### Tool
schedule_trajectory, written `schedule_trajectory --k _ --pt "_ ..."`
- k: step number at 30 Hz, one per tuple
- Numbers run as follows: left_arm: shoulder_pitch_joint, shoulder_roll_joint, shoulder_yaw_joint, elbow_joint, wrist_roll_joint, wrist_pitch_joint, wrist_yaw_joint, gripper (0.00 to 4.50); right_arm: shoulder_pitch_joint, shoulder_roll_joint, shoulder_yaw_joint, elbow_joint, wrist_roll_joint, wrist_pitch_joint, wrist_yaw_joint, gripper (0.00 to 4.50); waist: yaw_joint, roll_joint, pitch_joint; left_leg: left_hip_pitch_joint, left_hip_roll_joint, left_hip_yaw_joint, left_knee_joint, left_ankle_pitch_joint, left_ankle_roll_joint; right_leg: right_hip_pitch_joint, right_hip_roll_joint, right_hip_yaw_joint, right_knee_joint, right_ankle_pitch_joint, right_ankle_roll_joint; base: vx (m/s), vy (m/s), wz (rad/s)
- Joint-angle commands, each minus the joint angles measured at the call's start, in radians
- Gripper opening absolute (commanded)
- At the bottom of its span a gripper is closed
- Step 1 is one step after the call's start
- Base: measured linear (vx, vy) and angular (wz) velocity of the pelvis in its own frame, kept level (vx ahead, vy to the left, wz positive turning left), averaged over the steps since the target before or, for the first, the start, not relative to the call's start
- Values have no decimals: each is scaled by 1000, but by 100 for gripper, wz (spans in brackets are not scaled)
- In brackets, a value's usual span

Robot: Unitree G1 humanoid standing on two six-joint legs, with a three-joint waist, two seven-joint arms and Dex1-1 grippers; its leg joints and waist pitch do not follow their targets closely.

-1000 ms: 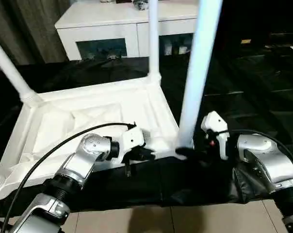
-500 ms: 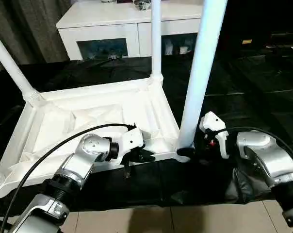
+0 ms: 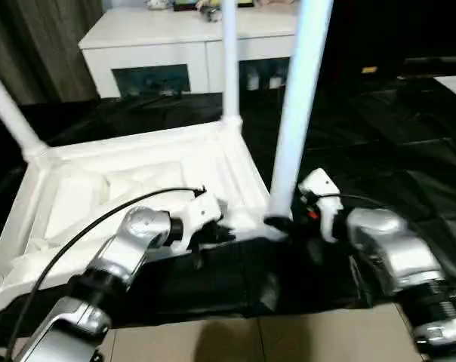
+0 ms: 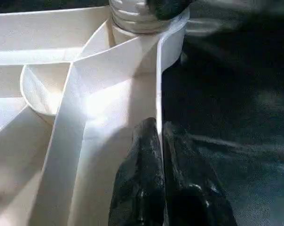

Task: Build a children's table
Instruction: Rotate leg to tighten

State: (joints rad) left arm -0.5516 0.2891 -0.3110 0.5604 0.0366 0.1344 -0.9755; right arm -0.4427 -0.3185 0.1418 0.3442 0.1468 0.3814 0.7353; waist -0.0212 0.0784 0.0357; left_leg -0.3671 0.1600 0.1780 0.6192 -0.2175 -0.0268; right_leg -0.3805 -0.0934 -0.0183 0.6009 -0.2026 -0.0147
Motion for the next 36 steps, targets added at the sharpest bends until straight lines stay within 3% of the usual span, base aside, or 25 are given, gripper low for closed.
schedule_trajectory --k 1,3,5,9,12,14,15,16,18,19,20,21,22,24,25,29,30,31,34,36 --pt "-26 -47 -17 30 15 37 71 0 -3 72 13 58 -16 32 -112 257 -7 -8 -42 14 53 -28 -108 -352 -34 17 -43 20 -80 -288 -188 0 0 0" --pt "-66 -96 -1 70 20 81 147 0 -28 147 -33 104 -32 36 -271 257 -14 -9 -41 10 51 -29 -110 -343 -40 17 -42 21 -79 -285 -185 0 0 0" --pt "-113 -149 27 126 29 122 255 0 -58 211 -73 155 -48 35 -419 257 -20 -4 -46 14 49 -28 -107 -323 -48 15 -40 22 -78 -236 -191 0 0 0" --pt "-173 -211 65 211 45 142 409 0 -123 273 -88 252 -97 8 -596 257 -28 -2 -51 13 45 -25 -102 -283 -30 19 -40 21 -78 -155 -211 0 0 0" --pt "-199 -233 77 268 58 111 492 0 -169 311 -88 330 -132 -37 -692 257 -26 -2 -58 5 44 -24 -93 -193 10 31 -43 18 -70 -33 -231 0 0 0" --pt "-203 -236 74 281 66 96 504 0 -182 330 -86 355 -139 -57 -702 257 -23 -4 -59 2 43 -21 -87 -141 54 35 -46 17 -67 22 -244 0 0 0" --pt "-203 -239 73 285 69 88 502 0 -188 347 -83 366 -147 -81 -703 257 -23 -6 -58 2 45 -21 -88 -138 69 36 -47 16 -68 14 -248 0 0 0" --pt "-200 -237 71 280 70 85 495 0 -187 355 -85 361 -144 -99 -700 288 -23 -5 -57 2 46 -21 -89 -142 74 36 -48 15 -69 1 -248 0 0 0" --pt "-199 -238 70 280 71 83 492 0 -188 361 -90 360 -145 -113 -704 319 -25 -4 -54 4 48 -21 -92 -173 74 34 -47 15 -74 -56 -246 0 0 0" --pt "-199 -235 67 280 72 71 483 0 -192 364 -92 359 -147 -134 -712 331 -29 2 -51 5 49 -23 -97 -210 64 32 -45 15 -76 -103 -239 0 0 0" --pt "-196 -232 65 276 71 68 476 0 -191 360 -93 353 -146 -140 -709 343 -34 -1 -50 2 50 -23 -99 -223 59 32 -45 14 -77 -117 -236 0 0 0" --pt "-189 -223 60 263 70 59 455 0 -189 347 -94 336 -143 -158 -698 343 -37 4 -50 -1 49 -27 -100 -228 51 36 -46 13 -75 -122 -232 0 0 0" --pt "-182 -214 55 251 68 59 438 0 -185 335 -94 317 -140 -173 -681 354 -43 9 -50 4 50 -27 -101 -251 41 32 -43 12 -76 -126 -227 0 0 0" --pt "-167 -195 47 231 64 61 400 0 -172 313 -96 273 -125 -179 -624 367 -48 6 -52 1 50 -27 -100 -245 42 34 -43 13 -74 -90 -234 0 0 0" --pt "-156 -183 44 218 63 62 380 0 -159 294 -84 246 -126 -178 -585 387 -48 5 -52 0 50 -26 -98 -233 55 37 -44 12 -73 -63 -239 0 0 0" --pt "-108 -128 26 156 56 19 276 0 -82 197 -42 110 -98 -139 -384 387 -40 4 -54 -4 51 -24 -87 -130 126 51 -50 11 -67 44 -258 0 0 0" --pt "-90 -110 21 132 46 10 234 0 -58 163 -35 69 -83 -133 -327 387 -40 1 -55 -6 50 -22 -84 -115 139 51 -51 12 -64 59 -261 0 0 0" --pt "-74 -91 14 111 39 0 195 0 -37 132 -32 34 -65 -125 -277 387 -38 5 -56 -5 53 -22 -83 -89 158 48 -51 11 -61 81 -264 0 0 0" --pt "-39 -41 -7 66 23 -5 94 0 12 55 -27 -48 -4 -104 -132 387 -28 9 -58 0 57 -21 -78 -56 190 47 -50 9 -57 113 -281 0 0 0" --pt "-21 -14 -14 31 10 25 45 0 40 -2 -8 -84 17 -109 -30 387 -23 11 -56 3 61 -20 -81 -69 184 42 -49 7 -58 77 -287 0 0 0"
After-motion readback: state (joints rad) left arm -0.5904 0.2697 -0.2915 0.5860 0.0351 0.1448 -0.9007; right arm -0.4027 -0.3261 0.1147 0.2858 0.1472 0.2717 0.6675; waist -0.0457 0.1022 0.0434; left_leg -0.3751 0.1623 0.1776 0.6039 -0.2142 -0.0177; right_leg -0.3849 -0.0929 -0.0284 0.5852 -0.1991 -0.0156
